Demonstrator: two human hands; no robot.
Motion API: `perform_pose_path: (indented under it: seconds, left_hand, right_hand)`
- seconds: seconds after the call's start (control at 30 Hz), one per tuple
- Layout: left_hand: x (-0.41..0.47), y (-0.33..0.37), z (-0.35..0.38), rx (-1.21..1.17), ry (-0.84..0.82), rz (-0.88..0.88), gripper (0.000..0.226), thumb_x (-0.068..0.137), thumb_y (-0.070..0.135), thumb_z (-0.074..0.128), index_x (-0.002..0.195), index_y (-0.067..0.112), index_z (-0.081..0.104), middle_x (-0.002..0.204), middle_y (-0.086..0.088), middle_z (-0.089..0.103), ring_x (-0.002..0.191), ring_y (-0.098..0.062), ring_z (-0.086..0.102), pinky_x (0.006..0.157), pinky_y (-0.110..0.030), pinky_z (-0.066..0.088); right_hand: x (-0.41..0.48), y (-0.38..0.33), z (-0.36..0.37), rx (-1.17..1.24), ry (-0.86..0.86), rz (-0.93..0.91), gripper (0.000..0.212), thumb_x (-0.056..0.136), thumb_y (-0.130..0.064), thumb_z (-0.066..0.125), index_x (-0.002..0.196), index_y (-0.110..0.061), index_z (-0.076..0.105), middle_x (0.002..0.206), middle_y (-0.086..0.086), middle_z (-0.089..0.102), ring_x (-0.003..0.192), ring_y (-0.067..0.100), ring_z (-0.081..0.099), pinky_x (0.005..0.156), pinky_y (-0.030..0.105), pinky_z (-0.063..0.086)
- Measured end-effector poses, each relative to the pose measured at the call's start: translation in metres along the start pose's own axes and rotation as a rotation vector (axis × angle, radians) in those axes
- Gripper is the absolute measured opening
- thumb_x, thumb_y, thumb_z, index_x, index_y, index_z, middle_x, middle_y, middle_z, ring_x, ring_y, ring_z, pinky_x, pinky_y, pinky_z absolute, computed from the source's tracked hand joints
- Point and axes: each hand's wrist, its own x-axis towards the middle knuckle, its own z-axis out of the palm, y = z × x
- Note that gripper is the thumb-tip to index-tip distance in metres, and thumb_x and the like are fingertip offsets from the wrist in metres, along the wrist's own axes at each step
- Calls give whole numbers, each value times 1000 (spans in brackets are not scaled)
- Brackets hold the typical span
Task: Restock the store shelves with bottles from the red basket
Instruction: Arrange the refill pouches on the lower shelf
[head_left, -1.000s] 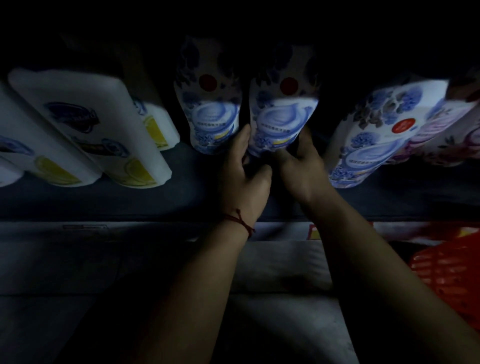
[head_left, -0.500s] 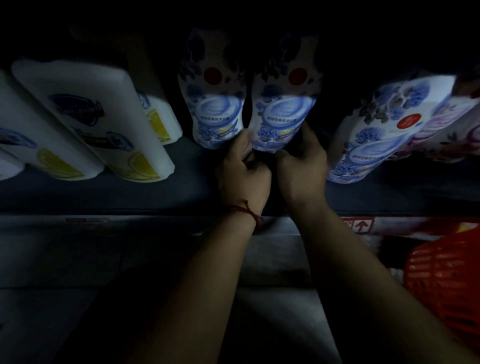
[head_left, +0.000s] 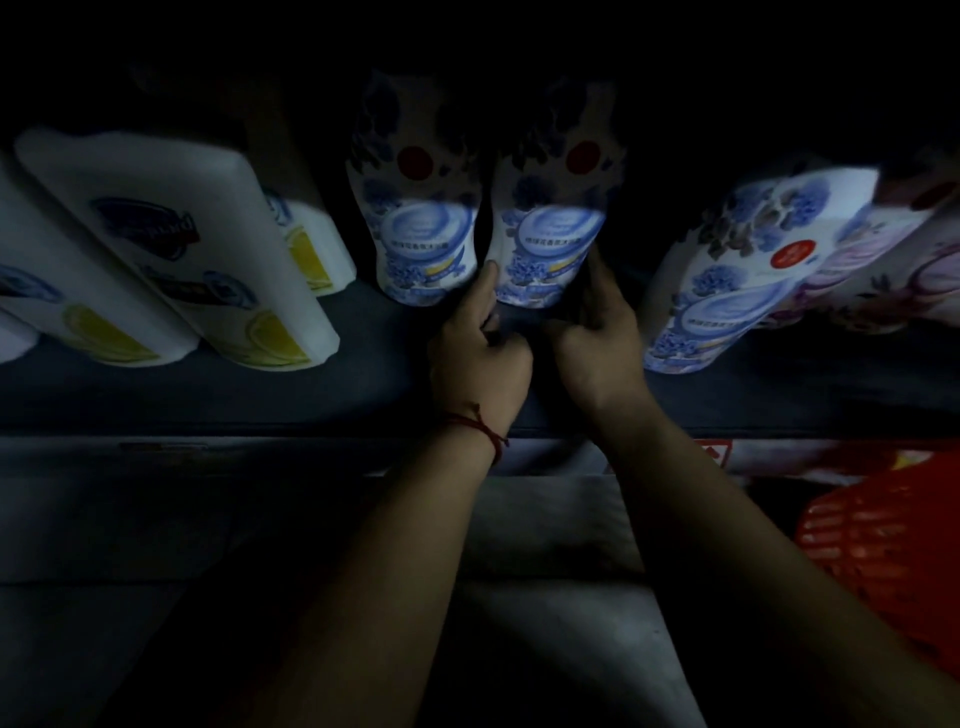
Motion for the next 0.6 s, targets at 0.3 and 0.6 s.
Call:
perform_pose_path:
  seconds: [0.3, 0.6]
  left_hand:
    - [-27, 22, 1, 126, -150, -59, 72, 84, -10, 46, 150, 17, 36, 151, -4, 43, 139, -16, 40, 110, -26, 35]
    - [-78, 16, 47, 263, -372, -54, 80, 73, 31, 64, 148, 23, 39, 151, 5, 43, 138, -8, 39, 116, -34, 33]
  right_hand:
    - [-44, -26, -37, -146, -26, -52, 55, 80, 9, 51, 133, -7, 57, 125, -4, 62, 120, 10, 59, 105, 24, 44]
    - [-68, -17, -122, 70, 431, 81, 40, 71, -6, 49, 106, -11, 67, 103, 10, 72, 100, 25, 68, 97, 48, 52]
